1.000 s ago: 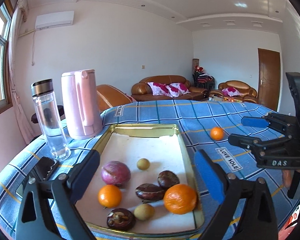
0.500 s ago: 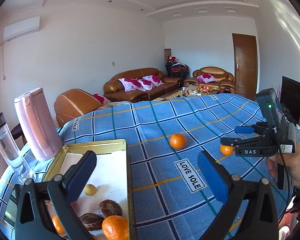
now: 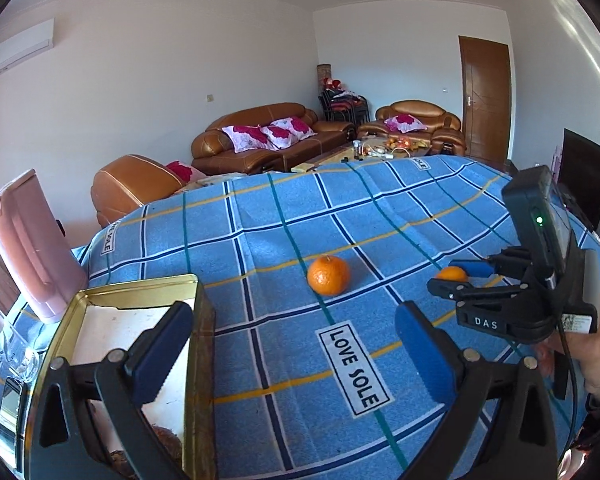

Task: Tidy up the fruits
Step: 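Move both tools back to the remaining oranges on the tablecloth, then grasp an orange with the left tool while the right tool grasps another orange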

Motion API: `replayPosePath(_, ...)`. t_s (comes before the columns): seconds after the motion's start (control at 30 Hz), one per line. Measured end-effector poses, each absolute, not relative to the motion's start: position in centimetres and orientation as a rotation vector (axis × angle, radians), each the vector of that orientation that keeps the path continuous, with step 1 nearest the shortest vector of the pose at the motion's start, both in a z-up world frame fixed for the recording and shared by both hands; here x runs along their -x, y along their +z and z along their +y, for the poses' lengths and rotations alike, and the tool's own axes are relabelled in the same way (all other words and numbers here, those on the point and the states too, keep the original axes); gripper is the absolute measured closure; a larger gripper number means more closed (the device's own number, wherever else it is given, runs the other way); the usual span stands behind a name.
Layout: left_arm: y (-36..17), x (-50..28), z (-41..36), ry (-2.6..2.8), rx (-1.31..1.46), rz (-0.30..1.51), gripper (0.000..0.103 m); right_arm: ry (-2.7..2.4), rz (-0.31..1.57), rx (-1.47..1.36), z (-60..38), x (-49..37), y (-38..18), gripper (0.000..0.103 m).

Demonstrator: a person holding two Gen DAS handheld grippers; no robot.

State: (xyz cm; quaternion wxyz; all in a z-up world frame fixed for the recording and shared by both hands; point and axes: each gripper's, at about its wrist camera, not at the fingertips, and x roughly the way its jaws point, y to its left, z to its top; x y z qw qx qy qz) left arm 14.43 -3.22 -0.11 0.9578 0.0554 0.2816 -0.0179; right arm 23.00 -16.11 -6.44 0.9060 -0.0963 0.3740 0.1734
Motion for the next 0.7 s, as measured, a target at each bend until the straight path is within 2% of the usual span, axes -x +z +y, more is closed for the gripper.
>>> replayPosePath(0.33,-3.7,-22.4,-4.7,0.028,-0.053,0.688,0.004,0.270,0.712,0.099,-17.3,-26.3,-5.5,0.065)
replayPosePath(0.4,-4.4,-23.6,-5.3,0.023,-0.061,0.706,0.004,0.258,0.710,0.084,-17.6,-26.8,-5.6,0.068)
replayPosePath(0.43,-4.6,-24.1,-5.6,0.022,-0.068,0.711,0.005,0.255,0.711,0.076,-17.8,-26.9,-5.7,0.075)
replayPosePath(0.5,-4.9,-25.0,-6.0,0.017,-0.075,0.716,0.010,0.259,0.709,0.059,-18.1,-27.0,-5.7,0.075)
replayPosePath(0.7,-6.6,-27.2,-6.3,0.016,-0.074,0.770,0.011,0.286,0.720,0.078,-17.6,-27.1,-5.8,0.075)
